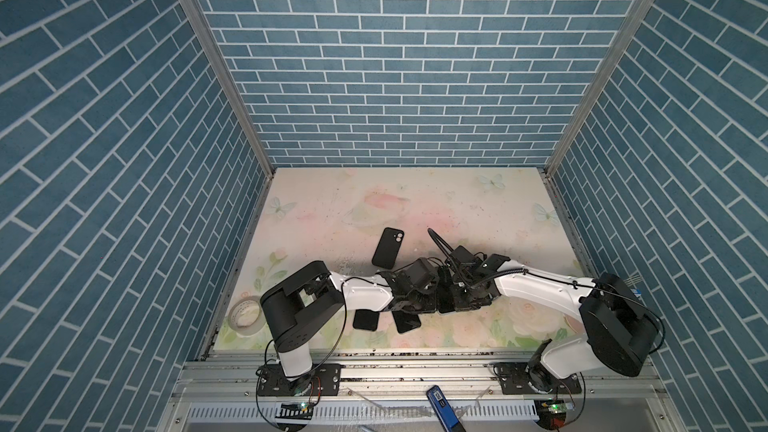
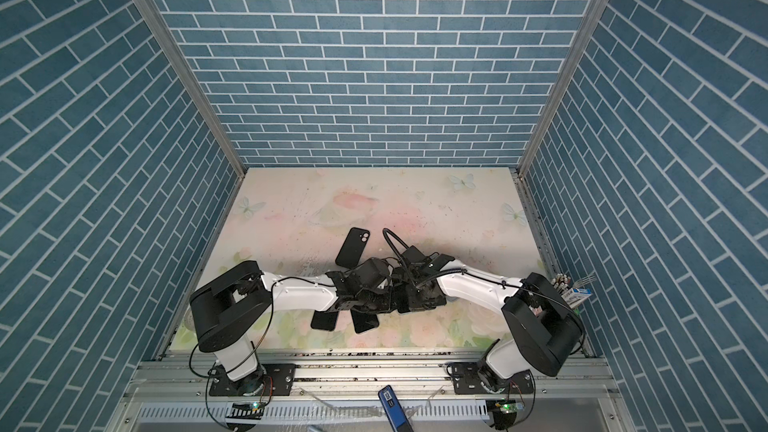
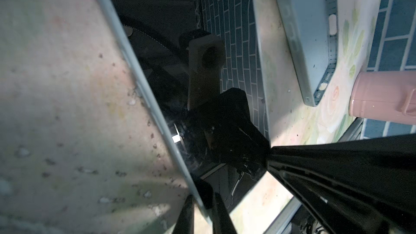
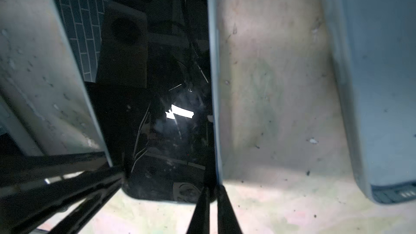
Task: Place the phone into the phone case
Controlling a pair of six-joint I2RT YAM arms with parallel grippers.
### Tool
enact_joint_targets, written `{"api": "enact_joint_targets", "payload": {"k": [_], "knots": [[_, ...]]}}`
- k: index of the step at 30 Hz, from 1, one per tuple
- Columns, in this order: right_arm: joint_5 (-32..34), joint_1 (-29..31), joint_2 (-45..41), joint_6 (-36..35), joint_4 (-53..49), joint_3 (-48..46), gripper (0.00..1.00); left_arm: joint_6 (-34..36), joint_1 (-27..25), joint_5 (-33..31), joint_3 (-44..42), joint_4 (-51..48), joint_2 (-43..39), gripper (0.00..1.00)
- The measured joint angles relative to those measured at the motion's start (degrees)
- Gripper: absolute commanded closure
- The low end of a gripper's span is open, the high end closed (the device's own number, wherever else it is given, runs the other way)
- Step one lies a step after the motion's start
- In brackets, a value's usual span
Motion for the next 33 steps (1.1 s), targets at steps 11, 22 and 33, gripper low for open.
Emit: {"api": "enact_joint_targets", "payload": {"k": [11, 22, 33], "knots": [[8.5, 2.9, 2.7, 0.0, -3.6, 2.6, 0.88, 0.0, 0.0, 0.2, 0.0, 0.5, 0.2, 0.83], [6.8, 2.6, 2.7, -0.5, -2.4, 3.0, 0.56, 0.2, 0.0, 0.6, 0.0, 1.2, 0.4, 0.82], [8.8, 2.6, -12.2, -3.4, -4.0, 5.9, 0.22, 2.5, -0.7, -6.3, -13.6, 8.2, -14.4, 0.38]]}}
